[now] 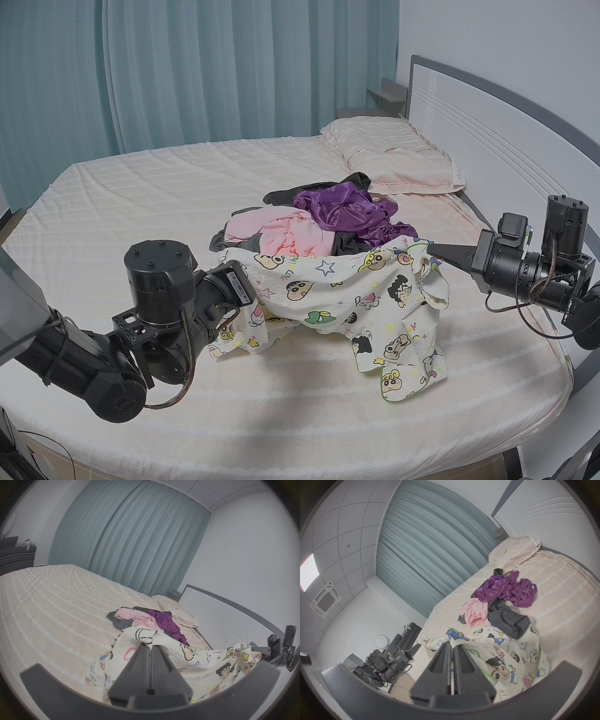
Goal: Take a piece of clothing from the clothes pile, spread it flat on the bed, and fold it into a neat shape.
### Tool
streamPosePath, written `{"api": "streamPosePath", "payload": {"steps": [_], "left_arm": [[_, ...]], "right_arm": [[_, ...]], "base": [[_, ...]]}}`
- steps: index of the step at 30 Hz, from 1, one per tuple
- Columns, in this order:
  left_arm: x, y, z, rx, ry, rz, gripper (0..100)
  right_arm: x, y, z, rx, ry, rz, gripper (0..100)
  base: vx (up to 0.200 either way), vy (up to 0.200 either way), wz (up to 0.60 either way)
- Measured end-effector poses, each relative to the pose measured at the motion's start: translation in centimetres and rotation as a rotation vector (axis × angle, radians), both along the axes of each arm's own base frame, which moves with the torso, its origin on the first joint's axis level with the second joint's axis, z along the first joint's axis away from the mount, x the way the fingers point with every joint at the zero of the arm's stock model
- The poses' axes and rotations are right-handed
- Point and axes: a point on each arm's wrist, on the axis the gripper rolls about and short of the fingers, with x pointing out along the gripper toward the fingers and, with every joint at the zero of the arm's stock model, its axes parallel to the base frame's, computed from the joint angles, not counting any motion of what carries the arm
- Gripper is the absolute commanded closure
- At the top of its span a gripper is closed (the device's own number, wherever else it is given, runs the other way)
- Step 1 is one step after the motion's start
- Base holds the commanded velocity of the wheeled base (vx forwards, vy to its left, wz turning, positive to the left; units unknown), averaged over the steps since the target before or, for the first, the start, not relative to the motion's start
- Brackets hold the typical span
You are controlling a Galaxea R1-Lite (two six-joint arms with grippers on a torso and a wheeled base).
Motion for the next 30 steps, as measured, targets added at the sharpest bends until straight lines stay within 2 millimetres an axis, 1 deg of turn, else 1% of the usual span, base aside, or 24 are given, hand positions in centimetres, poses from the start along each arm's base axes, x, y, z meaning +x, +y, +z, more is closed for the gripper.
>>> {"api": "streamPosePath", "payload": {"steps": [5,10,20,30], "left_arm": [[-0.3,-0.3,-1.0,-0.016,0.032,0.025,100],[-0.9,-0.3,-1.8,-0.005,0.056,0.042,100],[-1.6,-0.5,-2.2,0.013,0.061,0.084,100],[-1.6,-0.2,-2.0,0.0,0.058,0.092,100]], "right_arm": [[-0.1,0.0,-0.3,0.002,0.015,0.0,100],[-0.2,0.0,-0.3,0.002,0.016,0.0,100],[-0.4,-0.1,-0.1,0.003,0.007,-0.007,100],[-0.8,-0.2,0.0,0.003,0.004,-0.008,100]], "base": [[-0.2,0.0,0.0],[0.0,0.0,0.0],[0.0,0.0,0.0],[0.0,0.2,0.0]]}}
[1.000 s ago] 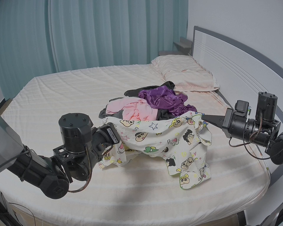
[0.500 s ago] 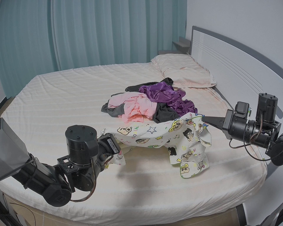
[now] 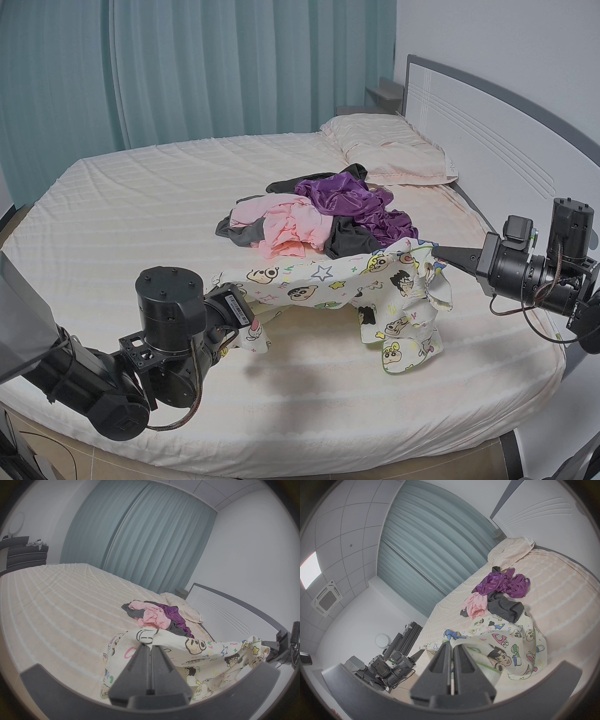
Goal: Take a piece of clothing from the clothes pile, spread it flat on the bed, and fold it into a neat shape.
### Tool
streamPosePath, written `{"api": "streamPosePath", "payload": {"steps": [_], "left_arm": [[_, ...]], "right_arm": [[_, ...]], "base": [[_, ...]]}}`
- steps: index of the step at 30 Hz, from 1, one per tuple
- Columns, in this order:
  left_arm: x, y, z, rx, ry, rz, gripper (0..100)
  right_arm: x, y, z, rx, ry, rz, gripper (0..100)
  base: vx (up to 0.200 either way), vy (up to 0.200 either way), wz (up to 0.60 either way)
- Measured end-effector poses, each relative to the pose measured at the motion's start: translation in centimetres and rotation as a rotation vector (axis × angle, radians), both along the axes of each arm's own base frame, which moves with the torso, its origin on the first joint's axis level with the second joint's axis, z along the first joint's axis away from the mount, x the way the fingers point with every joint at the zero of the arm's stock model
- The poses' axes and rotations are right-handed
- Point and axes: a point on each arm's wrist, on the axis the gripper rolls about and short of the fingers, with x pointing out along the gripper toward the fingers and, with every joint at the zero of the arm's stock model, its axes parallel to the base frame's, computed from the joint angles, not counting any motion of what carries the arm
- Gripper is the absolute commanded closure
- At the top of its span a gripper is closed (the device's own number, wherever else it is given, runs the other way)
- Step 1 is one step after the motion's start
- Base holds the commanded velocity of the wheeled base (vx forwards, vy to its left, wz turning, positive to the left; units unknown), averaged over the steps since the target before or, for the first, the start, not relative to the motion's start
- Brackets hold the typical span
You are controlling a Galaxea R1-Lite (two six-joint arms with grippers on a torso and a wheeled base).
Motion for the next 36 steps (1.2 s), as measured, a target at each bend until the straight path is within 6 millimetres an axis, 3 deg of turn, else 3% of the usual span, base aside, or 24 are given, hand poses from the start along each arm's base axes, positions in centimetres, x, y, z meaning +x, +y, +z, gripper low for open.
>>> {"api": "streamPosePath", "payload": {"steps": [18,36], "left_arm": [[0.1,0.8,1.0,0.002,-0.029,0.018,100],[-0.7,1.7,2.7,-0.017,-0.084,0.027,100]], "right_arm": [[-0.1,0.3,1.2,0.013,-0.044,0.014,100],[-0.2,2.7,3.4,0.039,-0.12,0.062,100]], "base": [[0.0,0.2,0.0],[0.0,0.2,0.0]]}}
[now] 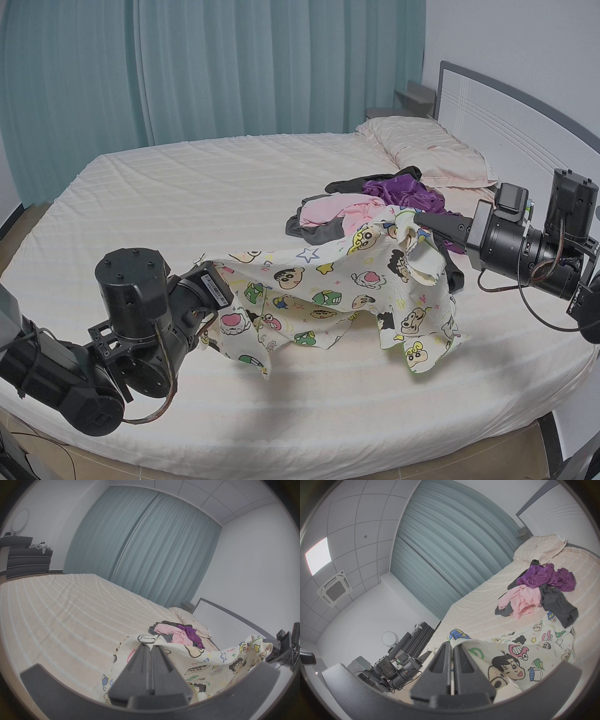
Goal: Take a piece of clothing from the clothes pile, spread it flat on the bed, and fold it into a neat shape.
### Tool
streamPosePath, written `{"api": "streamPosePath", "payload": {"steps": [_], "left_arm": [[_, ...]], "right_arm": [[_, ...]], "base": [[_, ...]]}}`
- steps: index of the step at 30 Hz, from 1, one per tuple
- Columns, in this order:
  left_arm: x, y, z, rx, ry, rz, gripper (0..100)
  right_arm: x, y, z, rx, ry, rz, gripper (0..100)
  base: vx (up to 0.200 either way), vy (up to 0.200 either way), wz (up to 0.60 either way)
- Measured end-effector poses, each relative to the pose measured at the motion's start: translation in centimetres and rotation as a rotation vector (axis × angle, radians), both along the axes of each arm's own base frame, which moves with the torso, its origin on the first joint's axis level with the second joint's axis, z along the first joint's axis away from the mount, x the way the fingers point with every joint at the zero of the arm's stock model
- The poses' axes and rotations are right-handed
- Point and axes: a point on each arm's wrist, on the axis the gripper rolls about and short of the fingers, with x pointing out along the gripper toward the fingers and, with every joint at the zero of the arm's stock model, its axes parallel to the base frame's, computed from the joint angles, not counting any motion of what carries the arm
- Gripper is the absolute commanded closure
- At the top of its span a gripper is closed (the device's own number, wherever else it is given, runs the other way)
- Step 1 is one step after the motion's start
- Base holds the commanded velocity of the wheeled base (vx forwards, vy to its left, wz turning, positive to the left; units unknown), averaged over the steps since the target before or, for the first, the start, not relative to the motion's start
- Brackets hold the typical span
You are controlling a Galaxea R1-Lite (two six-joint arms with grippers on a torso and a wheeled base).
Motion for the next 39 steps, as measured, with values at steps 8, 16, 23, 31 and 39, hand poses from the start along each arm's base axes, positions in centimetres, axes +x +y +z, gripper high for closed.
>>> {"api": "streamPosePath", "payload": {"steps": [8,16,23,31,39], "left_arm": [[-0.2,0.3,0.7,-0.015,-0.02,0.005,100],[-0.5,0.6,1.3,-0.029,-0.038,0.006,100],[-0.7,0.8,1.7,-0.037,-0.049,0.009,100],[-1.0,1.0,1.4,-0.032,-0.039,0.008,100],[-1.3,1.2,0.8,-0.024,-0.017,0.005,100]], "right_arm": [[0.2,0.3,0.4,0.008,-0.016,0.006,100],[0.3,0.4,0.8,0.019,-0.039,0.009,100],[0.3,0.3,0.9,0.022,-0.047,0.007,100],[0.3,0.2,0.6,0.018,-0.037,0.002,100],[0.2,-0.3,-0.1,0.008,-0.012,-0.013,100]], "base": [[0.0,0.2,0.0],[0.0,0.2,0.0],[0.0,0.2,0.0],[0.0,0.15,0.0],[0.0,0.0,0.0]]}}
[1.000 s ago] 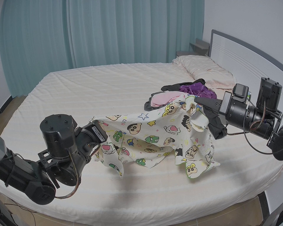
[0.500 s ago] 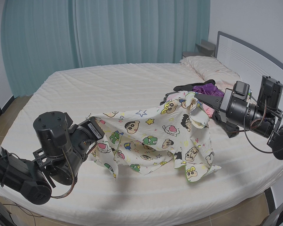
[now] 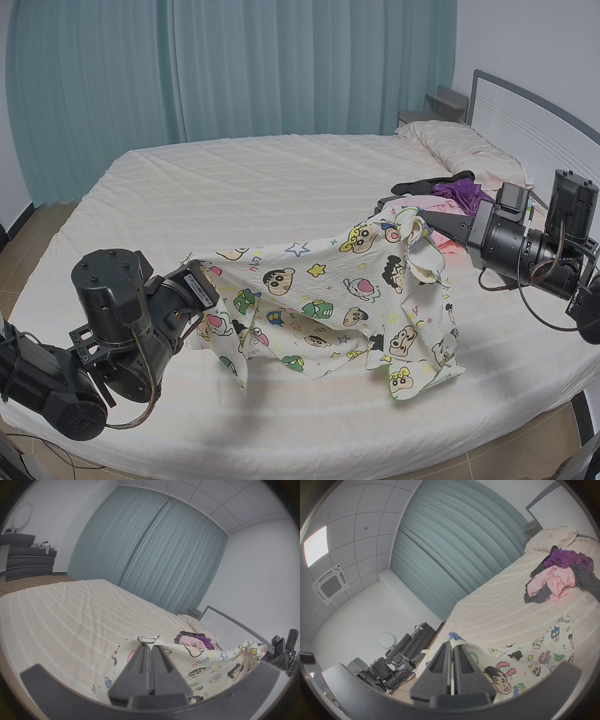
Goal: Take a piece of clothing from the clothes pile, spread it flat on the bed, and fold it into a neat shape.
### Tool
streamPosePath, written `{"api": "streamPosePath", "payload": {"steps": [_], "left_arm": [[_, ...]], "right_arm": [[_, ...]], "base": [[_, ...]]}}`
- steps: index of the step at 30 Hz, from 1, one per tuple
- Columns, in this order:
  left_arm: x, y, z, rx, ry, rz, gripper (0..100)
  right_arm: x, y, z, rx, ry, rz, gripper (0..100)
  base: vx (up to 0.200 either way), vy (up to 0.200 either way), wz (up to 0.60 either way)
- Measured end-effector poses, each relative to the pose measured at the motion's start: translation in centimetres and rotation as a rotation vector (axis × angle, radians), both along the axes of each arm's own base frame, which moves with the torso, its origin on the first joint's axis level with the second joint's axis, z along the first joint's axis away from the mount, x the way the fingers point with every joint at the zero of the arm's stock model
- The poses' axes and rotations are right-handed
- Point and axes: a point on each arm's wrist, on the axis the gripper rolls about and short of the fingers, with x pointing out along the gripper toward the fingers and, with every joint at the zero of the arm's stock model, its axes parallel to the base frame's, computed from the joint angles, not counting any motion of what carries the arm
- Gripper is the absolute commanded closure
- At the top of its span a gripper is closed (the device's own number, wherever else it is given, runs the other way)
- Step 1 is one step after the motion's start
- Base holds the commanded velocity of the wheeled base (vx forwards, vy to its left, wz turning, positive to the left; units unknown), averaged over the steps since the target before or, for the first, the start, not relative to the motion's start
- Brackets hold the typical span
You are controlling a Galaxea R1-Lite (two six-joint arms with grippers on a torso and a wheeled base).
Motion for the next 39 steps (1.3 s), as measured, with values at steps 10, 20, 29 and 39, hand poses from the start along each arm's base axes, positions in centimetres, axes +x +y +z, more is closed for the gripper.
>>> {"api": "streamPosePath", "payload": {"steps": [10,20,29,39], "left_arm": [[-0.4,-0.1,-0.2,-0.012,0.0,-0.006,100],[-1.7,-0.3,-0.2,-0.038,-0.032,-0.041,100],[-4.3,-0.2,1.9,-0.087,-0.101,-0.076,100],[-6.6,1.0,6.3,-0.052,-0.254,-0.079,100]], "right_arm": [[-0.5,-0.6,-1.1,-0.015,0.038,-0.013,100],[-2.1,-1.3,-0.8,-0.007,0.028,-0.008,100],[-5.3,-2.6,2.2,0.082,-0.049,0.012,100],[-8.8,-4.1,7.1,0.18,-0.21,0.041,100]], "base": [[-0.16,0.0,0.0],[-0.2,0.0,0.0],[-0.133,0.0,0.0],[0.0,0.0,0.0]]}}
